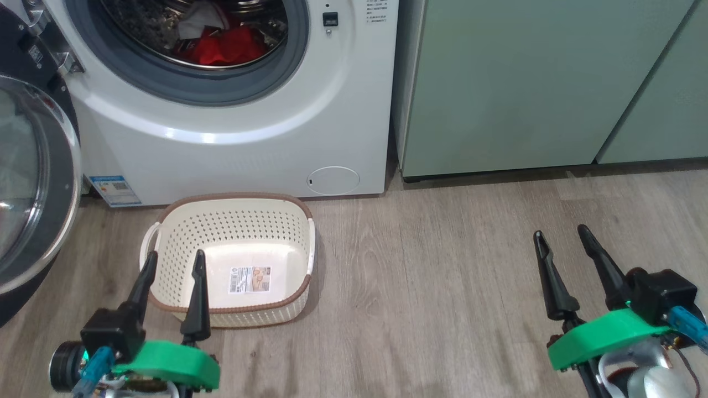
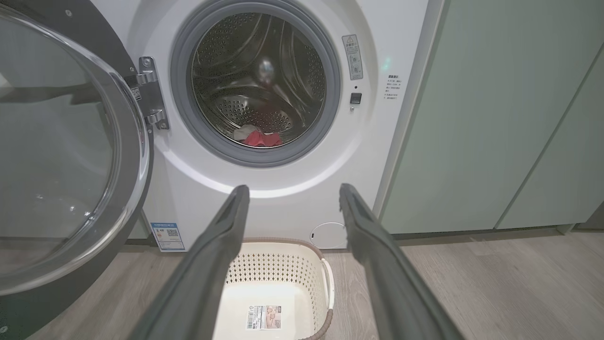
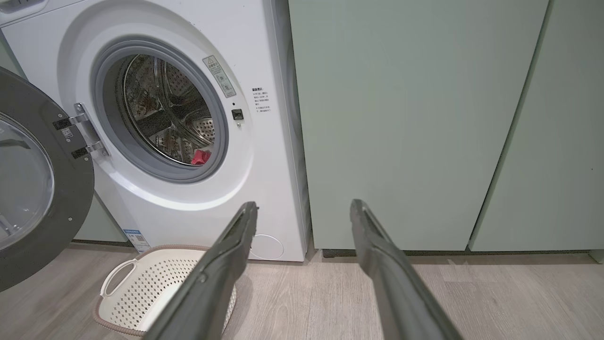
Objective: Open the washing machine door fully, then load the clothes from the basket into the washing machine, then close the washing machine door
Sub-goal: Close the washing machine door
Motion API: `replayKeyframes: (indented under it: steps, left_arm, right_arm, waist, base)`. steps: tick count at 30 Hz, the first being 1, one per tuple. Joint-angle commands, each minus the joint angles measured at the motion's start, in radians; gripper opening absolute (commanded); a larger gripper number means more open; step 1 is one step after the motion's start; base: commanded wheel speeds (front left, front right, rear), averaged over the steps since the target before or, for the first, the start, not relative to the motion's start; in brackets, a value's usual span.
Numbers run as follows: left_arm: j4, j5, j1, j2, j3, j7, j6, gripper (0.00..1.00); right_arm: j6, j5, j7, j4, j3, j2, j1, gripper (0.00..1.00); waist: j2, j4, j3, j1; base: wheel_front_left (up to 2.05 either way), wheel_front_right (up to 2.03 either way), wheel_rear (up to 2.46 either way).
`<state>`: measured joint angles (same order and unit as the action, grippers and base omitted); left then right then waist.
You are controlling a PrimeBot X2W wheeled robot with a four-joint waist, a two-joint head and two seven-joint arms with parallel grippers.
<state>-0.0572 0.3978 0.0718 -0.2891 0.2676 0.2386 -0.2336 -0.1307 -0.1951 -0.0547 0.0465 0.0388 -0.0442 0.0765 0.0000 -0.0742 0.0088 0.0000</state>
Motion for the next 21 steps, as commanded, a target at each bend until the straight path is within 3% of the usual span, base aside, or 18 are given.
replayKeyframes:
  steps: [1, 14, 21]
  left_arm:
    - [-0.037, 0.005, -0.036, -0.022, -0.034, 0.003, -0.009, 1.00]
    - [-0.038, 0.006, -0.040, -0.025, -0.030, 0.002, -0.019, 1.00]
    - [-0.033, 0.006, -0.057, -0.020, -0.029, 0.002, -0.029, 1.00]
  right_arm:
    - [0.000, -0.008, -0.012, 0.031, -0.019, -0.006, -0.023, 1.00]
    - [0.000, -0.010, -0.015, 0.030, -0.014, -0.006, -0.019, 1.00]
    - [0.000, -0.015, -0.019, 0.032, -0.007, -0.006, -0.008, 1.00]
  waist:
    - [0.0000, 0.000, -0.001, 0.0000]
    - [0.0000, 0.009, -0.003, 0.0000]
    - [0.0000, 0.080, -0.010, 0.0000]
  base:
    - [0.00, 0.00, 0.00]
    - [0.00, 0.00, 0.00]
    - [0.00, 0.00, 0.00]
